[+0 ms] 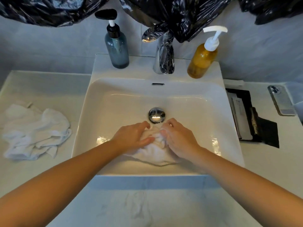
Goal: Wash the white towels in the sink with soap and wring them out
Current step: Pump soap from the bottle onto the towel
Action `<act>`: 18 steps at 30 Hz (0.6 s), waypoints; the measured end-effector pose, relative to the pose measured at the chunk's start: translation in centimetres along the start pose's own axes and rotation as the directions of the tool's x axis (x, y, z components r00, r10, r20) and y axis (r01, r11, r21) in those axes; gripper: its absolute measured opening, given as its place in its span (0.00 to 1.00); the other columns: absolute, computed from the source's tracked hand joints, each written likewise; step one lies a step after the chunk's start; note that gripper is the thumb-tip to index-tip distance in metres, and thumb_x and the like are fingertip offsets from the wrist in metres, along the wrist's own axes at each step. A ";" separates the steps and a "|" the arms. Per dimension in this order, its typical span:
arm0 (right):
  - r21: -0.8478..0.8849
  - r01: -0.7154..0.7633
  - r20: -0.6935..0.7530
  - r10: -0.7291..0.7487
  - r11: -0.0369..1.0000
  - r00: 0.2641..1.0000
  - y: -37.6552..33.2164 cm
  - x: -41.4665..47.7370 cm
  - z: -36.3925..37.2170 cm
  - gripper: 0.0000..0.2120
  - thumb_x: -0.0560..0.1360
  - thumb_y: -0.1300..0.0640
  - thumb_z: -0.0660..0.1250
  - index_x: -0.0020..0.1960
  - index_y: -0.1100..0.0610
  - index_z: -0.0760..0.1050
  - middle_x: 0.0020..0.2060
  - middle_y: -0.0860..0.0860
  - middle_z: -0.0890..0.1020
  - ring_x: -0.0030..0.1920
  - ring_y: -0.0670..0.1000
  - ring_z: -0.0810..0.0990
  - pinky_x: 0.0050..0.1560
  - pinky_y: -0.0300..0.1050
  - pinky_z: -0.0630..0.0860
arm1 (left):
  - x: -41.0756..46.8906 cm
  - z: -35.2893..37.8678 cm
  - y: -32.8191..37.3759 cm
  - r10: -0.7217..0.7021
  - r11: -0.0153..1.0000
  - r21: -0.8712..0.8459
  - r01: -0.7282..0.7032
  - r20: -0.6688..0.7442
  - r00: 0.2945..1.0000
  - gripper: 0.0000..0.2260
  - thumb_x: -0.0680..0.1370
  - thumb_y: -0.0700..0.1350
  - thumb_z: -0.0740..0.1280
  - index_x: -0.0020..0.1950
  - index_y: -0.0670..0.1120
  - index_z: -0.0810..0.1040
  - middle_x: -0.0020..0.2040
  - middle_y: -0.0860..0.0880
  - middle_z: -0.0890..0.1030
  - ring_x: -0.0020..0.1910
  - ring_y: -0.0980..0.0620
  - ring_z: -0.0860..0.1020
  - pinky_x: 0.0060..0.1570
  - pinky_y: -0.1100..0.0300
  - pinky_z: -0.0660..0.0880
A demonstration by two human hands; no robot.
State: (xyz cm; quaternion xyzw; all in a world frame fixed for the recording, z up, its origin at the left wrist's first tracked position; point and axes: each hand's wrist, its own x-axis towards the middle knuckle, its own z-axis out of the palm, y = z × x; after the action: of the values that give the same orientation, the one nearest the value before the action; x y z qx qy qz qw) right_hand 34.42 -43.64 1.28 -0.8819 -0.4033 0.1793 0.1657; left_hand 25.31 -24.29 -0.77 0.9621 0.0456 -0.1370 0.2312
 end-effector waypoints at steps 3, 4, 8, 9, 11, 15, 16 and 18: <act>0.333 -0.015 -0.083 0.045 0.943 0.996 -0.8 -1.2 -2.6 0.10 0.84 0.52 0.56 0.50 0.52 0.73 0.47 0.50 0.76 0.45 0.50 0.75 0.47 0.45 0.71 | -1.8 -3.1 0.5 0.049 0.994 0.097 -0.058 0.094 0.994 0.30 0.72 0.69 0.62 0.67 0.53 0.71 0.59 0.54 0.78 0.53 0.49 0.78 0.48 0.55 0.73; 0.458 -0.028 -0.094 0.079 0.889 0.992 -1.2 -1.6 -3.5 0.09 0.84 0.52 0.57 0.47 0.51 0.72 0.42 0.51 0.77 0.42 0.49 0.75 0.45 0.42 0.69 | -2.3 -4.3 0.7 0.065 0.996 0.056 -0.070 0.096 0.993 0.23 0.73 0.64 0.67 0.63 0.52 0.73 0.55 0.54 0.78 0.51 0.50 0.77 0.48 0.55 0.74; 0.662 -0.077 -0.113 0.201 0.745 0.973 -1.1 -3.1 -5.6 0.10 0.83 0.56 0.60 0.43 0.54 0.71 0.35 0.48 0.73 0.36 0.44 0.71 0.39 0.39 0.67 | -3.4 -8.2 0.4 0.088 0.927 -0.366 -0.085 -0.009 0.996 0.16 0.70 0.49 0.77 0.51 0.60 0.73 0.43 0.58 0.78 0.43 0.58 0.76 0.41 0.65 0.73; 0.651 -0.111 -0.103 0.232 0.751 0.967 -0.5 -3.3 -5.6 0.09 0.83 0.56 0.61 0.44 0.56 0.72 0.36 0.48 0.73 0.37 0.45 0.72 0.39 0.39 0.67 | -3.2 -8.0 0.3 0.073 0.892 -0.441 -0.096 -0.069 0.995 0.19 0.69 0.48 0.78 0.52 0.61 0.72 0.45 0.59 0.78 0.44 0.60 0.76 0.42 0.66 0.73; 0.553 -0.195 -0.088 0.289 0.810 0.953 0.9 -3.5 -5.0 0.03 0.82 0.56 0.63 0.49 0.54 0.73 0.39 0.47 0.76 0.39 0.47 0.75 0.39 0.38 0.69 | -2.4 -6.2 0.7 0.064 0.874 -0.463 -0.151 -0.199 0.978 0.19 0.70 0.48 0.77 0.55 0.60 0.72 0.51 0.59 0.77 0.49 0.62 0.76 0.50 0.65 0.74; 0.157 -0.266 -0.017 0.272 0.951 0.962 1.2 -2.7 -1.4 0.13 0.83 0.51 0.57 0.65 0.52 0.69 0.62 0.49 0.70 0.55 0.52 0.77 0.53 0.49 0.76 | 0.6 -0.7 1.2 0.244 0.963 -0.064 -0.263 -0.215 0.946 0.19 0.76 0.57 0.62 0.63 0.51 0.77 0.62 0.47 0.76 0.59 0.48 0.74 0.57 0.50 0.75; 0.107 -0.267 -0.004 0.269 0.958 0.963 0.8 -2.3 -0.3 0.16 0.83 0.49 0.56 0.69 0.51 0.67 0.64 0.50 0.68 0.58 0.52 0.75 0.54 0.51 0.76 | 1.4 0.3 1.3 0.269 0.962 0.011 -0.273 -0.217 0.938 0.20 0.77 0.57 0.60 0.65 0.51 0.76 0.64 0.45 0.76 0.59 0.44 0.74 0.55 0.47 0.76; 0.033 -0.262 -0.024 0.263 0.965 0.965 0.1 -1.4 1.6 0.19 0.83 0.47 0.54 0.72 0.51 0.64 0.62 0.52 0.69 0.59 0.54 0.73 0.53 0.51 0.75 | 2.5 1.4 1.9 0.289 0.956 0.117 -0.268 -0.229 0.930 0.19 0.78 0.54 0.57 0.68 0.52 0.73 0.64 0.43 0.76 0.56 0.41 0.76 0.49 0.47 0.78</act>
State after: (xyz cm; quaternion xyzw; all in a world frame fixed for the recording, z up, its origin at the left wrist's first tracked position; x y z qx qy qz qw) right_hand 32.94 -44.53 0.03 -0.9274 -0.2780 0.1933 0.1592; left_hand 27.69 -26.55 -1.82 0.9772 -0.0694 0.0144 0.2002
